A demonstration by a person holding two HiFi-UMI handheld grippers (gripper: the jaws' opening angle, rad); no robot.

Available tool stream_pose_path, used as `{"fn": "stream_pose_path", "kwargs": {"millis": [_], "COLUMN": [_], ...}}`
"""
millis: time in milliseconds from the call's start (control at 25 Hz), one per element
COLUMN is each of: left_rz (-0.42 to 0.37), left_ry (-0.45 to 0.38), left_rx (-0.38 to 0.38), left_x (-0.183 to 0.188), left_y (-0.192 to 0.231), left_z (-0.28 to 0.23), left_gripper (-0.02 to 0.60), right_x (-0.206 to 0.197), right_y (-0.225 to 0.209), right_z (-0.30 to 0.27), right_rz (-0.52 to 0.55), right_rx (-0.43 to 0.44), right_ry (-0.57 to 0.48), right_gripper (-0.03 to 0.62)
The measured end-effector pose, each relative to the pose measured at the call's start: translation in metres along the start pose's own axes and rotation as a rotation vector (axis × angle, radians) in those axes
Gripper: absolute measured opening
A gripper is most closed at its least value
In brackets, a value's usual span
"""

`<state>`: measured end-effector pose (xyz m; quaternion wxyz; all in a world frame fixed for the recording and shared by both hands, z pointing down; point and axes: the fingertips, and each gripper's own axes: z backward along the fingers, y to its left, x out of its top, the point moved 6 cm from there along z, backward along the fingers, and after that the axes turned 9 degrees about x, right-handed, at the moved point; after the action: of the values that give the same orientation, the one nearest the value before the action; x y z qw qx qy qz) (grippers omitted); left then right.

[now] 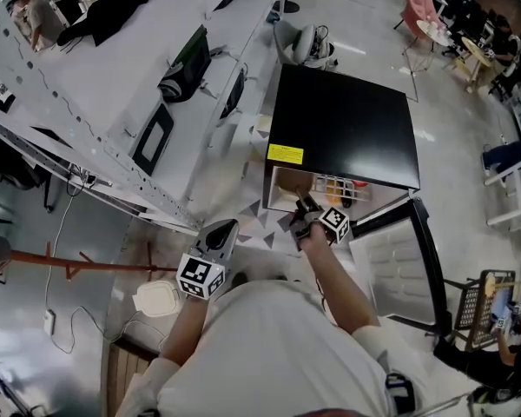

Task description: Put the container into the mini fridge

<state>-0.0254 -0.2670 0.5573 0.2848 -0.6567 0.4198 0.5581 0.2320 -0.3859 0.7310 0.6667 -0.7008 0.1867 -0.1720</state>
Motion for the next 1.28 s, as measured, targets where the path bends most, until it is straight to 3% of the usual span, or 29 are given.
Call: {"fn": "stream_pose_path", "kwargs": {"millis": [160,320,680,800,1080,1280], "left_rz": [0.003,0.016,0.057,0.056,0.093,0.101], "left_ry": [0.0,0.004,0.015,0.024,0.037,0.025], "left_rx": [-0.013,-0.032,-0.051,-0.033,0.02,-0.001], "left_x": [0.0,0.001,-0.007,-0.013,-0.03,-0.035], "left_y": [-0.009,-0.022,-0.062,-0.071,-0.075,-0.074], "left_z": [-0.004,-0.009,-0.019,-0.016,0.002,0.017], "left_gripper": [0.005,0.005,0.005,0.005,0.005,0.005], "right_x": [-0.003,-0.008,-0.017,-0.024,-0.037,-0.052], "right_y": [0.023,0.06,0.135,0.152,0.153,0.156], "right_z": [0.018,0.04,0.092,0.105,0.129,0.147], "right_rz": [0.05,0.17,0.861,1.031,1.218,1.332], "right_rx": [0.043,0.099,0.11,0.128,0.092,0.052], "right_ry": [0.027,0.068,0.245,0.272,0.316,0.276], "right_gripper": [0.382,0.325,0.235,0.204,0.126,0.06]}}
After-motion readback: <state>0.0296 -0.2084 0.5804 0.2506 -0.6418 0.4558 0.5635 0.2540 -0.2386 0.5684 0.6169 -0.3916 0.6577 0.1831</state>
